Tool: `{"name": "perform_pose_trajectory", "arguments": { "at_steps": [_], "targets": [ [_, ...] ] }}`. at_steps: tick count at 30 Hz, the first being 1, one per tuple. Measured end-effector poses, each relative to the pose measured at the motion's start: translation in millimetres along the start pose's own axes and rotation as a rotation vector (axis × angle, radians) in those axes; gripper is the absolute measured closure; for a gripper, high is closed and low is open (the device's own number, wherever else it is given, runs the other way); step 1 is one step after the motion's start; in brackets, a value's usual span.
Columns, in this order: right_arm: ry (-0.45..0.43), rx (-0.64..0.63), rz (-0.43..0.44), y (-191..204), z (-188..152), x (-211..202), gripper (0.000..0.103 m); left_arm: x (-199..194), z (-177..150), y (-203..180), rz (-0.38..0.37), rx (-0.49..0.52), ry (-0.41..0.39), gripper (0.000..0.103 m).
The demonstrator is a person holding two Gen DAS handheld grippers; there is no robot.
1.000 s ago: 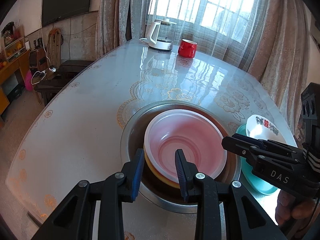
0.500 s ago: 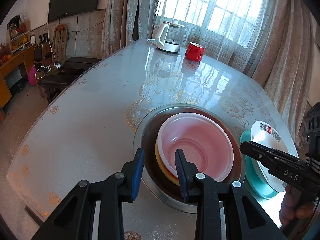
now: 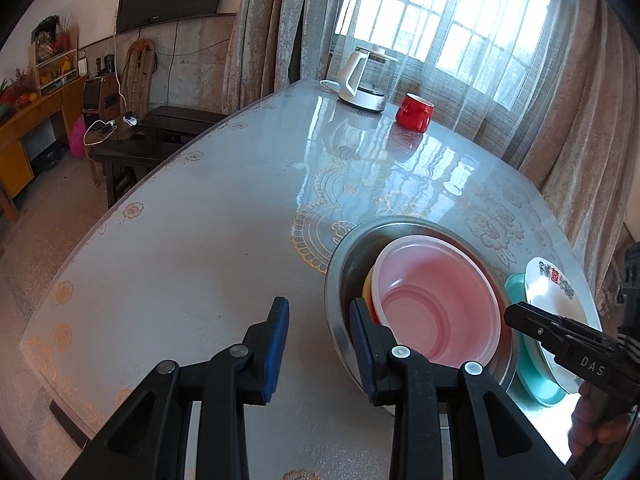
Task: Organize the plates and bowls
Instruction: 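Shift both grippers from the red bowl to the steel basin rim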
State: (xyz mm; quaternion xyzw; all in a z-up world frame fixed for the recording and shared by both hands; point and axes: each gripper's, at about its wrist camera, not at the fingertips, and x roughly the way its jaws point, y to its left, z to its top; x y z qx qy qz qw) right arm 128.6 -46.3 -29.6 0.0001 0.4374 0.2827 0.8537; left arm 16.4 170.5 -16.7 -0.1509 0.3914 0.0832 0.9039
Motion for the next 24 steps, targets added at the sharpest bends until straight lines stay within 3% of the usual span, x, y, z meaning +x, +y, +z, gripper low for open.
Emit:
{"name": "perform_pose_trajectory", "arguments": {
  "at_steps": [17,24],
  "targets": [
    [0.045,-0.041,-0.052,10,1,14,0.075,22,6,1,-0.029,0.040,0.053,0.071],
    [0.057,-0.060,-0.066,13,4,17,0.075,29,7,-2,-0.059,0.074,0.069,0.079]
  ]
}}
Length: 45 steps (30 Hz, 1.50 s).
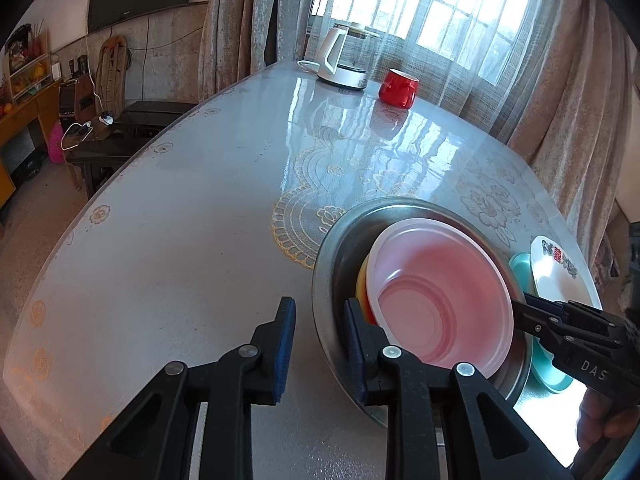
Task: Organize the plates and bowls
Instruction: 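Shift both grippers from the red bowl to the steel basin rim, then lift the steel basin with both grippers and carry it over the plate stack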
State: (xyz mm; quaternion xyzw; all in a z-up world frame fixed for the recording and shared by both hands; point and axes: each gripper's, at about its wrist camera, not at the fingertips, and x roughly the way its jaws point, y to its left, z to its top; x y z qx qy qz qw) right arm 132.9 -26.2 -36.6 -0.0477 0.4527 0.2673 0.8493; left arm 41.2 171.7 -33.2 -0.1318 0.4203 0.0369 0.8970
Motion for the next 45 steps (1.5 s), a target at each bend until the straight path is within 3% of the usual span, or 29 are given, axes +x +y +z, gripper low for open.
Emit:
{"name": "perform_pose_trajectory", "arguments": {
  "at_steps": [7,19,45],
  "targets": [
    [0.042,-0.046,-0.013,1,4,7,0.075,3,2,-2,-0.016,0.033,-0.004,0.086],
    [0.050,-0.119,-0.067,9,6,15,0.080,3,1,-3,-0.024,0.063,-0.017,0.088],
    [0.001,-0.031,0.031,-2,4,0,0.081,-16,3,-6,-0.042,0.058,-0.061,0.088]
  ]
}}
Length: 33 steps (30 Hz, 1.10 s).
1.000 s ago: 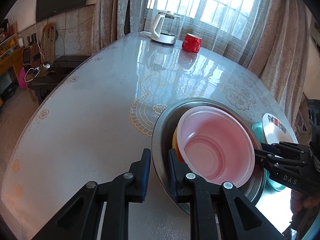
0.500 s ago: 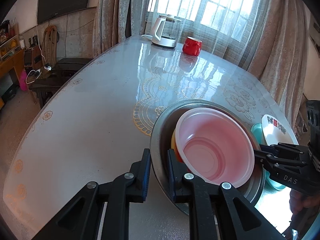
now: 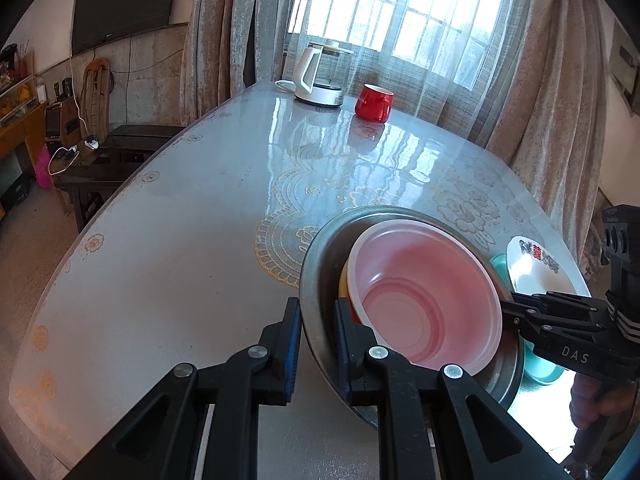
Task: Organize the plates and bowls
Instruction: 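Lift the steel basin with both grippers and carry it over the plate stack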
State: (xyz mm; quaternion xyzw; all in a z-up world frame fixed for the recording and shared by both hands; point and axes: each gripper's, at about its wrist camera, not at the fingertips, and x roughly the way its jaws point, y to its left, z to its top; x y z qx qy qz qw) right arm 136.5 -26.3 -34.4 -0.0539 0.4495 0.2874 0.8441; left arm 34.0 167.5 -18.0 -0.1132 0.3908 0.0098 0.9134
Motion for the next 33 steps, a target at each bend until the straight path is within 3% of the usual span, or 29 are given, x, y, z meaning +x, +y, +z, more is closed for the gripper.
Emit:
{"name": "perform_pose_trajectory", "arguments": {
  "at_steps": [18,33],
  "targets": [
    [-0.036,0.032,0.011,-5,-3,-15,0.081,-8,8,-7,-0.023,0.001,-0.019,0.088],
    [-0.096,0.111,0.009,-29,-8,-43,0.081,-12,27,-38,-0.079,0.067,-0.043,0.088]
  ]
}}
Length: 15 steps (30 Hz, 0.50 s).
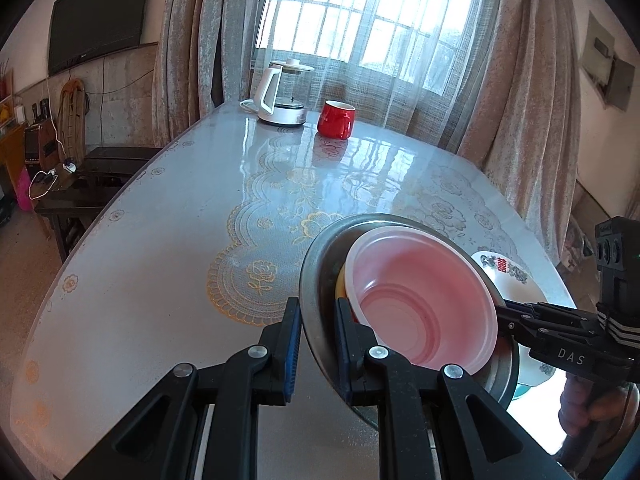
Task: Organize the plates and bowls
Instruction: 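Lift the steel basin with both grippers and carry it over the plate stack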
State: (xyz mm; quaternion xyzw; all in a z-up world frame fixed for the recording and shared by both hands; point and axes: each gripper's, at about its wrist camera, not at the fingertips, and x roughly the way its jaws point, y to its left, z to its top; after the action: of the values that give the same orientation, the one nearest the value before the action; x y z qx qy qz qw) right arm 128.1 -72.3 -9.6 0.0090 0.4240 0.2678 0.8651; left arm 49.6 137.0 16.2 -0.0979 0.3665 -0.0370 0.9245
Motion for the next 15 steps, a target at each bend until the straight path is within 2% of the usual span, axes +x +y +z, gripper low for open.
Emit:
{"name": "perform_pose_trajectory", "arguments": {
  "at_steps": [15],
  "targets": [
    [-0.097,0.121,-0.097,-48,-13,-58,0.081,18,24,-73,-0.122,0.122,0.012,0.088]
  ]
}}
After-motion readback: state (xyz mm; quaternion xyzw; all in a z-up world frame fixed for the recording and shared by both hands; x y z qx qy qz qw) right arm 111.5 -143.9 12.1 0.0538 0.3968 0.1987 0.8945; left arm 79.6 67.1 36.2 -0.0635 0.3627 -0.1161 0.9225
